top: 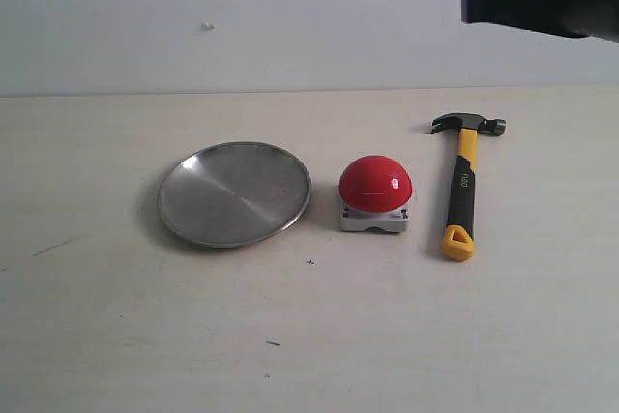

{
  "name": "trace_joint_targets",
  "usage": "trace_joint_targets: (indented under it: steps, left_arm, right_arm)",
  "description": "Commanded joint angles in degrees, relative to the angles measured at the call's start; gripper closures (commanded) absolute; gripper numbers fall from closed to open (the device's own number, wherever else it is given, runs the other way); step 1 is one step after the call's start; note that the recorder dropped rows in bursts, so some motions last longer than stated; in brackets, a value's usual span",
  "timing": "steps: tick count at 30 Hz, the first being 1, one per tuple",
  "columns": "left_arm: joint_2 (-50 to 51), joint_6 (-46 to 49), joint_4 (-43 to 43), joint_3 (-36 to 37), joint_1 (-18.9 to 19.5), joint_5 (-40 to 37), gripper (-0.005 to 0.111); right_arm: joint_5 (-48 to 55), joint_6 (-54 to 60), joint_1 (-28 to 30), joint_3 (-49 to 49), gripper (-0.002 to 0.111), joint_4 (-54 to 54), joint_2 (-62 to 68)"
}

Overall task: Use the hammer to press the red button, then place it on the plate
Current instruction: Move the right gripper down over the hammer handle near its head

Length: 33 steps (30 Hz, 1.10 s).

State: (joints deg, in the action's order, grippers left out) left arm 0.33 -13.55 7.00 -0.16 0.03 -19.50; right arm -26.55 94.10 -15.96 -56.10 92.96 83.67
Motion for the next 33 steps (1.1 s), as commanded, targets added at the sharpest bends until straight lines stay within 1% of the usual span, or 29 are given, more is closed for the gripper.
trace_joint_targets:
  steps: [1,3,5,6,8,10,13,15,17,19,20,22,24,25,27,29,30,32,33]
  left_arm:
    - [-0.33,0.05,0.3,0.16,-0.67,0.3,0.107]
    - [-0.33,0.05,0.3,0.16,-0.67,0.3,0.107]
    - [-0.33,0.05,0.3,0.16,-0.67,0.3,0.107]
    - [-0.33,0.05,0.3,0.16,-0.67,0.3,0.107]
    - [-0.33,0.05,0.3,0.16,-0.66,0.3,0.107]
    - [-0.33,0.05,0.3,0.16,-0.66,0.3,0.107]
    - [-0.33,0.05,0.3,0.16,-0.66,0.3,0.107]
    - [-0.33,0.05,0.3,0.16,-0.66,0.3,0.107]
    - [-0.33,0.05,0.3,0.16,-0.66,0.3,0.107]
    - [-0.33,0.05,0.3,0.16,-0.66,0.3,0.107]
    - [-0.33,0.05,0.3,0.16,-0.66,0.3,0.107]
    - [-0.33,0.05,0.3,0.16,-0.66,0.3,0.107]
    - [-0.33,0.05,0.3,0.16,-0.66,0.3,0.107]
    - [-0.33,0.05,0.3,0.16,-0.66,0.3,0.107]
    - [-0.33,0.05,0.3,0.16,-0.66,0.3,0.107]
    - [-0.33,0.05,0.3,0.16,-0.66,0.3,0.107]
    - [-0.33,0.05,0.3,0.16,-0.66,0.3,0.107]
    - [-0.33,0.05,0.3,0.16,-0.66,0.3,0.107]
    - [-0.33,0.05,0.3,0.16,-0.66,0.3,0.107]
  right_arm:
    - [-8.34,16.07,0.04,-7.66,0.108,6.99,9.87]
    - [-8.19,18.74,1.1,-9.16,0.108,6.99,12.96]
    - [-4.52,27.28,2.44,-10.01,0.108,6.99,15.29]
    - [-3.24,27.17,2.84,-10.02,0.108,6.41,16.39]
    - [-2.71,27.17,3.48,-10.02,0.108,-1.21,17.86]
    - [-1.15,27.17,3.48,-10.02,0.108,-10.73,18.86]
    - [4.24,27.17,3.48,-10.02,0.108,-26.9,19.4]
    - [10.7,27.17,3.48,-10.02,0.108,-39.93,19.4]
    - [18.7,27.17,4.02,-10.02,0.108,-56.07,19.4]
    - [26.55,27.17,4.65,-10.17,0.108,-68.01,19.4]
    - [31.41,26.92,5.4,-10.24,0.108,-71.57,19.4]
    - [36.16,23.74,6.85,-10.53,0.108,-73.65,19.4]
    - [42.79,15.21,9.32,-11.35,0.108,-73.65,19.71]
    - [45.89,9.22,10.77,-11.83,0.108,-73.78,19.98]
    - [47.18,-5.45,13.37,-12.48,0.108,-73.91,20.22]
    - [43.79,-32.01,16.48,-13.66,0.108,-75.19,20.44]
    - [43.33,-42.3,17.69,-14.62,0.108,-75.95,20.6]
    - [45.16,-67.03,20.43,-17.46,0.108,-77.75,21.19]
    - [46.69,-77.3,21.22,-18.39,0.108,-78.08,21.67]
